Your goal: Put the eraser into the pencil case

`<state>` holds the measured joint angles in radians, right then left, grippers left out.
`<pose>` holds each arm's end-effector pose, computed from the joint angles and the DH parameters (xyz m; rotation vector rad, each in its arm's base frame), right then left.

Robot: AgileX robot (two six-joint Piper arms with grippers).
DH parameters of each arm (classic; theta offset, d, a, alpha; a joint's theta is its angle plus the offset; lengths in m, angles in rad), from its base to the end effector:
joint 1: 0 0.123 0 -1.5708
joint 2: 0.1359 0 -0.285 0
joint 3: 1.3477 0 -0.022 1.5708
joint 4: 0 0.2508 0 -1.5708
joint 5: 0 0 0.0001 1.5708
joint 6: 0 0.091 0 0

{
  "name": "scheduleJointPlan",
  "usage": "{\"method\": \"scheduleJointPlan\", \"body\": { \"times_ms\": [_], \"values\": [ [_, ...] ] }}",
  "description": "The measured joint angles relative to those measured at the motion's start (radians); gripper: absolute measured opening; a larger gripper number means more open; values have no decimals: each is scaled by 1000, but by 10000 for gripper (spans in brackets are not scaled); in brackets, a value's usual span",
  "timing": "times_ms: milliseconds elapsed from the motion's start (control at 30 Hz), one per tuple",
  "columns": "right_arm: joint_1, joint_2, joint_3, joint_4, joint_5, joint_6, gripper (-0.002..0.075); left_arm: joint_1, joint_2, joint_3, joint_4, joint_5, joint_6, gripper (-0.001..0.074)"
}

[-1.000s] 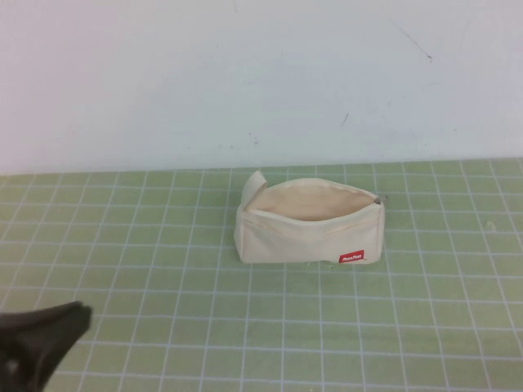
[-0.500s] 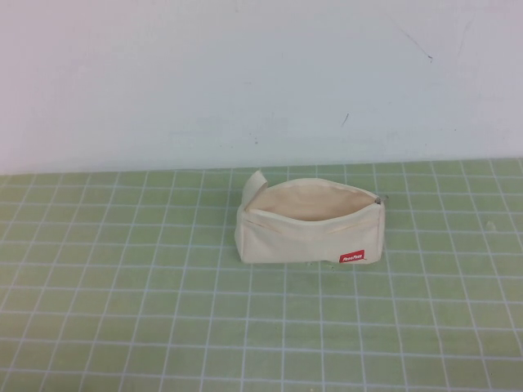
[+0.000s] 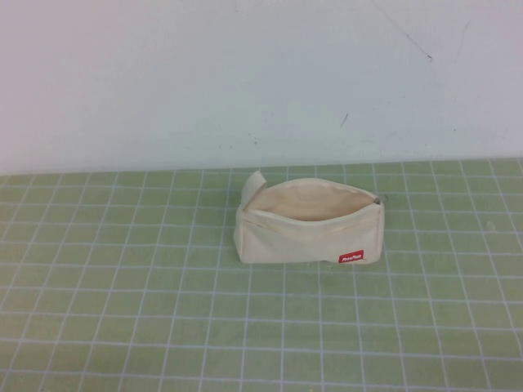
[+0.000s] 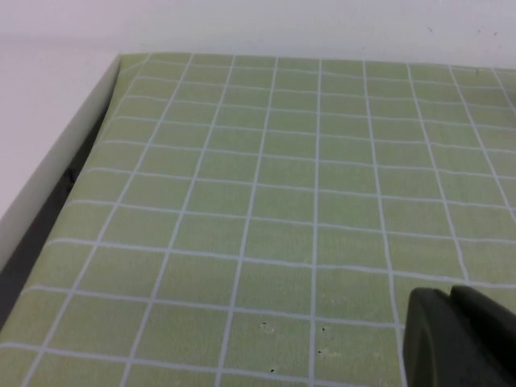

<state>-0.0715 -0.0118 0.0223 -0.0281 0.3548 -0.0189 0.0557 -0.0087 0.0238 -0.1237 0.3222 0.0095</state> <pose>0.0528 -0.0047 0.1744 0.0311 1.8495 -0.0904 0.0541 -0.0006 0.1768 -0.1210 1.8150 -0.0725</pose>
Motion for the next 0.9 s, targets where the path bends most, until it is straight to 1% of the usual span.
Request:
{"method": "scheduleJointPlan", "body": {
  "times_ms": [133, 300, 333, 367, 900],
  "values": [
    [0, 0, 0, 0, 0, 0, -1, -12, 0, -1, 15, 4, -26, -1],
    [0, 0, 0, 0, 0, 0, -1, -90, 0, -3, 124, 8, -138, -1],
    [0, 0, 0, 0, 0, 0, -1, -119, 0, -2, 131, 8, -154, -1],
    [0, 0, 0, 0, 0, 0, -1, -126, 0, -2, 131, 8, -162, -1],
    [0, 0, 0, 0, 0, 0, -1, -134, 0, -2, 131, 11, -173, -1]
  ]
}}
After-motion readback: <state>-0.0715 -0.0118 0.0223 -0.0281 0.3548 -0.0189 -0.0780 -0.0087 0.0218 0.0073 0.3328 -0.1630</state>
